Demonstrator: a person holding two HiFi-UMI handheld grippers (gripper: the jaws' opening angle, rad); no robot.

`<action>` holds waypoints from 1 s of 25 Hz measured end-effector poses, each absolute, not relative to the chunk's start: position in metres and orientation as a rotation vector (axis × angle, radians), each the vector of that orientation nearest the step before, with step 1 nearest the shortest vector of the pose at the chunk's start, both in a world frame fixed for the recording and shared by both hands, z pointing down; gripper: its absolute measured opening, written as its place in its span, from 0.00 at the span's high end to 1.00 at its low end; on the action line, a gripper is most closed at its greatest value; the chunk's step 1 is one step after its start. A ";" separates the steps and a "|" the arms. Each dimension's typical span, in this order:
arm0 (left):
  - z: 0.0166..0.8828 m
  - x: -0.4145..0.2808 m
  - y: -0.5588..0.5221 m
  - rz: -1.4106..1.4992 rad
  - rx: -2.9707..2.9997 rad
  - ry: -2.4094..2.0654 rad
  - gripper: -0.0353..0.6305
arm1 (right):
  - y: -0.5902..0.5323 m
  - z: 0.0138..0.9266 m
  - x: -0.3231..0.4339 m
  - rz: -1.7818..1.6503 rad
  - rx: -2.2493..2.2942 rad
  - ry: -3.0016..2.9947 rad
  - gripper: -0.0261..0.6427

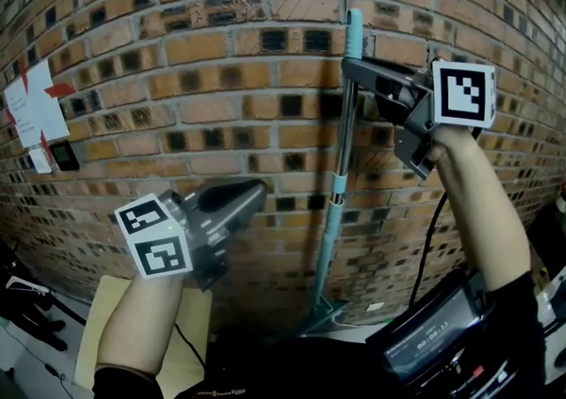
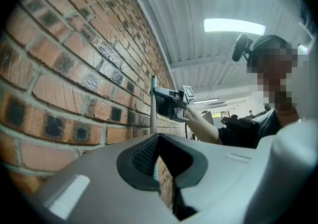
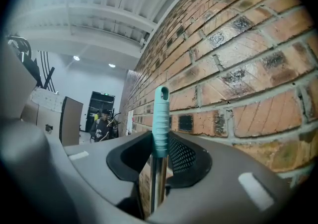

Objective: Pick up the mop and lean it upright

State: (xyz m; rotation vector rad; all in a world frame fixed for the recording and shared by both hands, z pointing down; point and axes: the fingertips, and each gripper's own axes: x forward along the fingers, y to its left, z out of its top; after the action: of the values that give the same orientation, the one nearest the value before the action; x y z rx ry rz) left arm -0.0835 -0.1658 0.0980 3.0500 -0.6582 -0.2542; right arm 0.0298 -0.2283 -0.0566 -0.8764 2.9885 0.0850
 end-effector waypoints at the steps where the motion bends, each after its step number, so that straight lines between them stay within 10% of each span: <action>1: 0.098 -0.084 -0.166 -0.255 3.051 -0.665 0.95 | -0.228 -0.057 0.030 0.087 -0.872 2.987 0.79; 25: 0.100 -0.084 -0.168 -0.269 3.036 -0.633 0.95 | -0.226 -0.057 0.029 0.102 -0.869 2.985 0.79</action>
State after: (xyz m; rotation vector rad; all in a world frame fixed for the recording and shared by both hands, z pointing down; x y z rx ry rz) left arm -0.0837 -0.1675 0.0996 3.0357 -0.6335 -0.2690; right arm 0.0286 -0.2261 -0.0573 -0.8694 2.9847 0.1024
